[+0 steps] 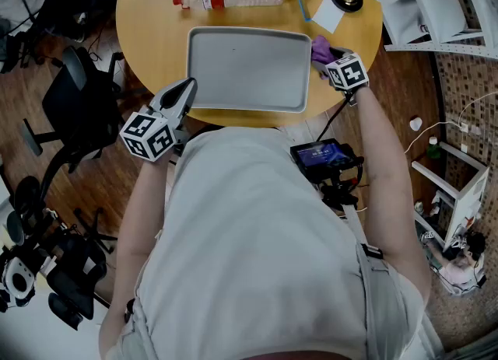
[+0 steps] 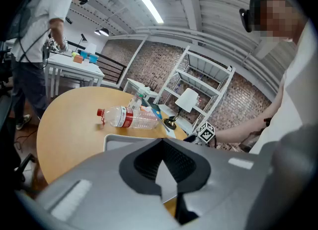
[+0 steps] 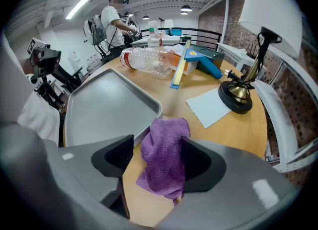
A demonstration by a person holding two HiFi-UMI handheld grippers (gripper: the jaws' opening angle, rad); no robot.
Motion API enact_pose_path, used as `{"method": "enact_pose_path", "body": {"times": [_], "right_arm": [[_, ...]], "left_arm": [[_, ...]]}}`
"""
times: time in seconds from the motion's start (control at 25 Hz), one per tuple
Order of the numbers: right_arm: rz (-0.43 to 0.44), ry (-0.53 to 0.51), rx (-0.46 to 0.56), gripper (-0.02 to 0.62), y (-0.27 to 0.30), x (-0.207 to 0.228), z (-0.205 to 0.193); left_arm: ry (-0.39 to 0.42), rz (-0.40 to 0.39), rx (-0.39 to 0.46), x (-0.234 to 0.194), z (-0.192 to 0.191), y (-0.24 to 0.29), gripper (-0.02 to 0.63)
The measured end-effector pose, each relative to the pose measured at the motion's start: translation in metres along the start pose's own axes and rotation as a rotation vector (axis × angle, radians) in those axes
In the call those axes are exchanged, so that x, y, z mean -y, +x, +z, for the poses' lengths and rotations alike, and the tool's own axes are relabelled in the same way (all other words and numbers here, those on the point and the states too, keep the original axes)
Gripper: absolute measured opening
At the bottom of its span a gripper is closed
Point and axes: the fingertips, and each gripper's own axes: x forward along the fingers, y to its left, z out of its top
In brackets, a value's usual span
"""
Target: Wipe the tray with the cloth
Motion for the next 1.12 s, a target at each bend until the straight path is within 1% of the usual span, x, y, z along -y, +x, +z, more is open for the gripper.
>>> {"method": "enact_pose_path", "body": {"times": [0.08, 0.12, 0.2, 0.24, 0.36, 0.48, 0.56, 0.68, 0.76, 0.8, 0.88, 0.96, 1.04, 1.12], "right_arm": [[-0.034, -0.012, -0.050, 0.301, 0.004, 0.006, -0.013], [-0.054, -0.014, -0.068, 0.283, 0.005, 0.009, -0.019], [-0.089, -0.006, -0.075, 0.197, 0.007, 0.016, -0.025], [-0.095, 0.006, -0.068, 0.158, 0.007, 0.017, -0.026], [-0.090, 0.045, -0.036, 0.100, 0.008, 0.019, -0.026], [-0.100, 0.039, 0.019, 0.083, -0.002, 0.020, -0.017], [-0.120, 0.004, 0.076, 0.081, -0.016, 0.021, -0.003], [-0.149, -0.122, 0.183, 0.081, -0.047, 0.015, 0.031], [-0.131, -0.254, 0.240, 0.081, -0.061, -0.004, 0.055], [-0.124, -0.333, 0.246, 0.083, -0.064, -0.014, 0.064], [-0.130, -0.493, 0.197, 0.083, -0.057, -0.030, 0.070], [-0.153, -0.618, 0.105, 0.083, -0.039, -0.039, 0.066], [-0.174, -0.708, 0.024, 0.084, -0.016, -0.045, 0.062], [-0.184, -0.773, -0.020, 0.090, 0.007, -0.051, 0.062]], "left_arm": [[0.003, 0.001, -0.001, 0.005, -0.002, -0.002, 0.000], [0.005, 0.002, -0.002, 0.007, -0.003, -0.002, 0.000], [0.006, 0.003, -0.002, 0.012, -0.004, -0.003, 0.000], [0.007, 0.003, -0.002, 0.013, -0.004, -0.004, 0.000], [0.010, 0.000, -0.006, 0.013, -0.004, -0.002, 0.000], [0.013, -0.014, -0.013, 0.010, -0.005, 0.005, 0.000], [0.017, -0.027, -0.018, 0.008, -0.005, 0.012, 0.000], [0.022, -0.050, -0.026, 0.007, -0.006, 0.024, 0.000], [0.026, -0.061, -0.029, 0.007, -0.007, 0.030, 0.000], [0.028, -0.065, -0.029, 0.007, -0.007, 0.032, 0.000], [0.031, -0.065, -0.024, 0.008, -0.006, 0.032, 0.000], [0.031, -0.054, -0.017, 0.012, -0.006, 0.027, 0.000], [0.031, -0.031, -0.009, 0.019, -0.005, 0.018, 0.000], [0.030, 0.000, 0.003, 0.023, -0.003, 0.005, 0.000]]}}
